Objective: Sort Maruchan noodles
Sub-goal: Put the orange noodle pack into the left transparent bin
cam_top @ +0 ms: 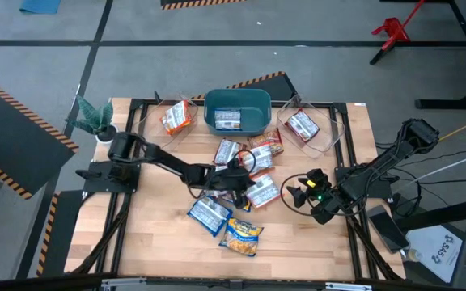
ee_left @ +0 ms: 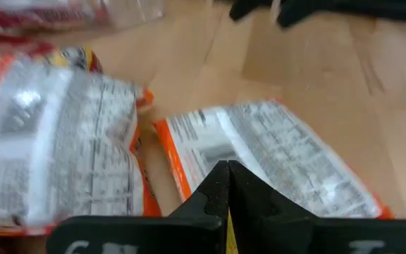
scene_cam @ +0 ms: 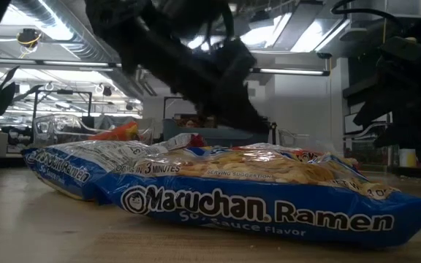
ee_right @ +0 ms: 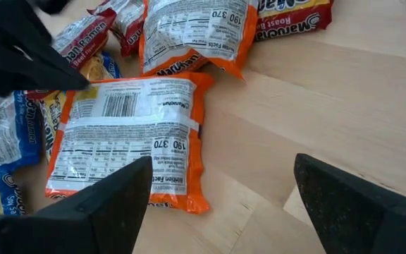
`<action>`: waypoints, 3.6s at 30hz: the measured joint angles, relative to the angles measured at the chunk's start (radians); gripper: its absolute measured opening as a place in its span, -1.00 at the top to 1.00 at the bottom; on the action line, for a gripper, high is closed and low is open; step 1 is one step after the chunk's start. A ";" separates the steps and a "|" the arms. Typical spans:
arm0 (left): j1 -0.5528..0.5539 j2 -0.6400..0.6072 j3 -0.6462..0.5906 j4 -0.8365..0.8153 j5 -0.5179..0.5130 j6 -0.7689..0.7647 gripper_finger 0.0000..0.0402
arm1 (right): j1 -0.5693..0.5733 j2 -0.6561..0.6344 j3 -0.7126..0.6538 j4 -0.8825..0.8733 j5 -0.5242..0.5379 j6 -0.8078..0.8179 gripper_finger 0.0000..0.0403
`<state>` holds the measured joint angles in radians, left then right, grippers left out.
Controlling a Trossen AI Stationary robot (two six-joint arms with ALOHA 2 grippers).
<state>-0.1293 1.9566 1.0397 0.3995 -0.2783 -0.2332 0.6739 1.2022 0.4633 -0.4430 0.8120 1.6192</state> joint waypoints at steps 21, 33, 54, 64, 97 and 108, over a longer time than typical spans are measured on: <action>-0.080 0.058 0.010 -0.164 -0.085 -0.121 1.00 | 0.000 0.003 -0.001 0.199 -0.037 -0.209 -0.64; -0.010 0.056 0.008 -0.160 0.075 -0.232 1.00 | -0.095 0.332 0.155 0.516 -0.197 -1.241 -0.64; 0.035 0.055 0.009 -0.166 0.141 -0.257 1.00 | -0.098 0.681 0.452 0.198 -0.024 -1.261 -0.64; 0.034 0.055 0.008 -0.158 0.156 -0.279 1.00 | -0.137 0.711 0.451 0.218 0.032 -1.223 -0.49; -0.147 -0.756 0.001 -0.567 -0.017 -0.280 1.00 | -0.152 0.700 0.751 0.099 0.068 -1.347 0.56; -0.326 -1.037 0.002 -0.787 -0.321 -0.251 1.00 | -0.417 0.699 0.887 0.641 -0.138 -1.879 0.56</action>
<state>-0.4557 0.9200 1.0420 -0.3877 -0.5990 -0.4842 0.2564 1.9015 1.3506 0.1977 0.6736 -0.2593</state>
